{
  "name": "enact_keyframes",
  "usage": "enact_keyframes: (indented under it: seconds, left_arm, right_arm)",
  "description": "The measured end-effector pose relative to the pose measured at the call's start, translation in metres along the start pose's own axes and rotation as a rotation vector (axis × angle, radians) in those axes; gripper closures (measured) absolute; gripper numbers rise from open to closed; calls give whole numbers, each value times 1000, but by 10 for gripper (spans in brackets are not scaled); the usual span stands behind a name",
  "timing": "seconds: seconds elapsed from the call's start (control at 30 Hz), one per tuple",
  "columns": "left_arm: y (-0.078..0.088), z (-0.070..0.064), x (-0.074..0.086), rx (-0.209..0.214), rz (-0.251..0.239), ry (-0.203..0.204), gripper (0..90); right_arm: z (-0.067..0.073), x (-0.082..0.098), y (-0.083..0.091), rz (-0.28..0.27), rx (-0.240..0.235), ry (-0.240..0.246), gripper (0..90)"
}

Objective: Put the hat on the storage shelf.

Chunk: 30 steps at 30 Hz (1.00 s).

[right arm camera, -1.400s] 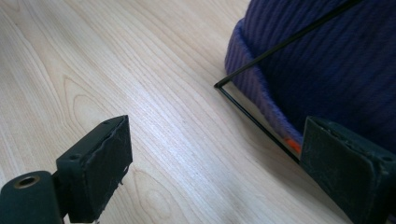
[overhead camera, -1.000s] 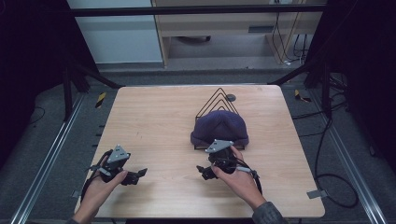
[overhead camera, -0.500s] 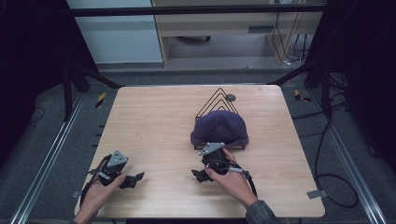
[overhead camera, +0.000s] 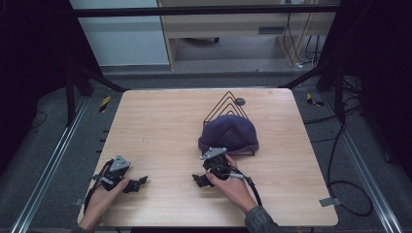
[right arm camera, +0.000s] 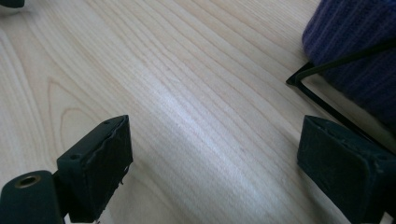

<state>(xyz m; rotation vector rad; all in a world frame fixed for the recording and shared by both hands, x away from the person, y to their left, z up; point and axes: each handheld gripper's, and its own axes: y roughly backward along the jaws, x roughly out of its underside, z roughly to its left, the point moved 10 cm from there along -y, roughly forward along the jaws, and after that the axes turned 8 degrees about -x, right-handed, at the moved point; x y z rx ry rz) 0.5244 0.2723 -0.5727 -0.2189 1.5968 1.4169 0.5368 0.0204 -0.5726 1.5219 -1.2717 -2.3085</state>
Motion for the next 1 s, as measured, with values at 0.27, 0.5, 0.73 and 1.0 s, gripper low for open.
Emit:
enact_keyframes:
  seconds: [0.27, 0.5, 0.73, 1.0]
  left_arm:
    - [-6, 2, -1, -10, 2, -4, 62]
    - [-9, 5, -2, -4, 16, 12, 46]
    - [-14, 6, -4, -5, 27, 15, 0]
    - [-16, 9, -5, -27, 30, 36, 0]
  right_arm:
    - [-3, -6, -10, -31, 26, -12, 107]
    - [-3, -6, -15, -24, 73, 25, 61]
    - [-1, -6, -16, -24, 90, 7, 53]
    - [-1, -5, -16, -30, 123, -23, 53]
